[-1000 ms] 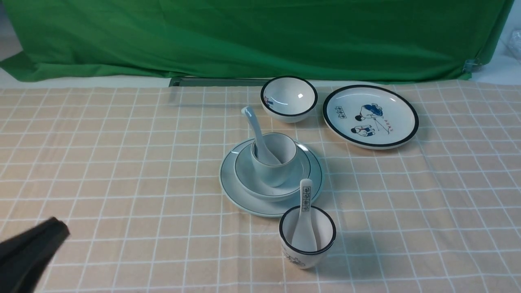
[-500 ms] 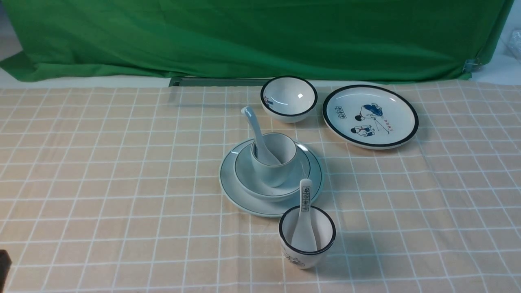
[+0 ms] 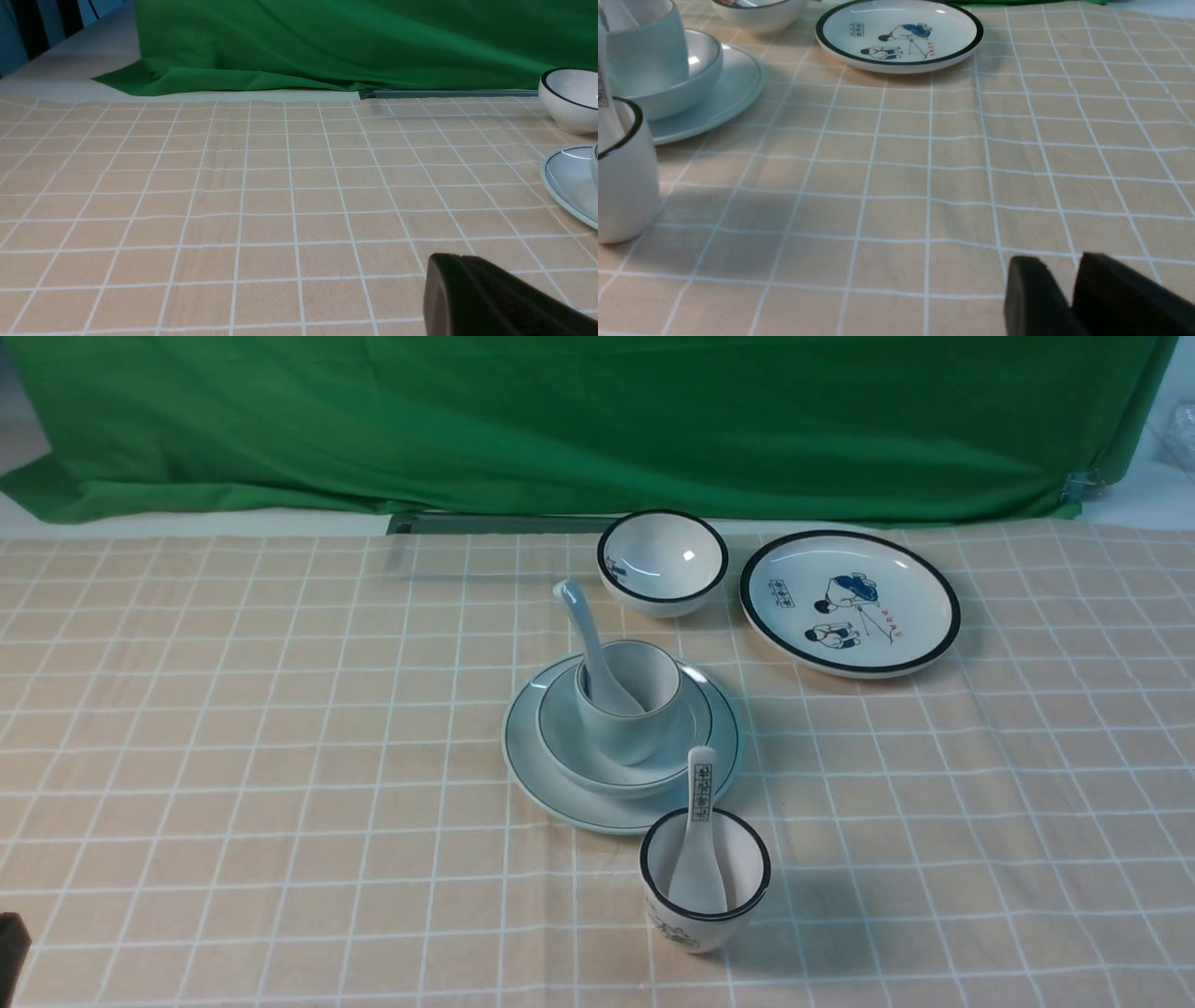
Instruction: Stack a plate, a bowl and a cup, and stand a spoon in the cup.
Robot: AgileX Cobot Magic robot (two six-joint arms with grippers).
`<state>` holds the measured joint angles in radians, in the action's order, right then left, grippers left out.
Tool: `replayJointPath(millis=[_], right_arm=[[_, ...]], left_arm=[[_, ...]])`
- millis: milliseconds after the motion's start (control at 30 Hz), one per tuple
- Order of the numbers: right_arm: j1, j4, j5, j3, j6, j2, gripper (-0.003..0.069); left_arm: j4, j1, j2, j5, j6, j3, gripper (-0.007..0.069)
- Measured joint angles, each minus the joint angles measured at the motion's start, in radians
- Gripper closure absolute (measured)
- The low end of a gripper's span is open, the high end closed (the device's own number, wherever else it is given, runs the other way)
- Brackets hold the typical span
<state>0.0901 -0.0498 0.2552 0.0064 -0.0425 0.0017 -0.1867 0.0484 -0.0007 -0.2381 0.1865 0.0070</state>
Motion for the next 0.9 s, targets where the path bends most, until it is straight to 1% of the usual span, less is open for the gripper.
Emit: replayJointPath(millis=[900], right_arm=[[0.0, 0.0, 0.0, 0.0, -0.001, 0.0, 0.0424]], left_arm=[[0.0, 0.001, 0.0, 0.0, 0.0, 0.0, 0.0624]])
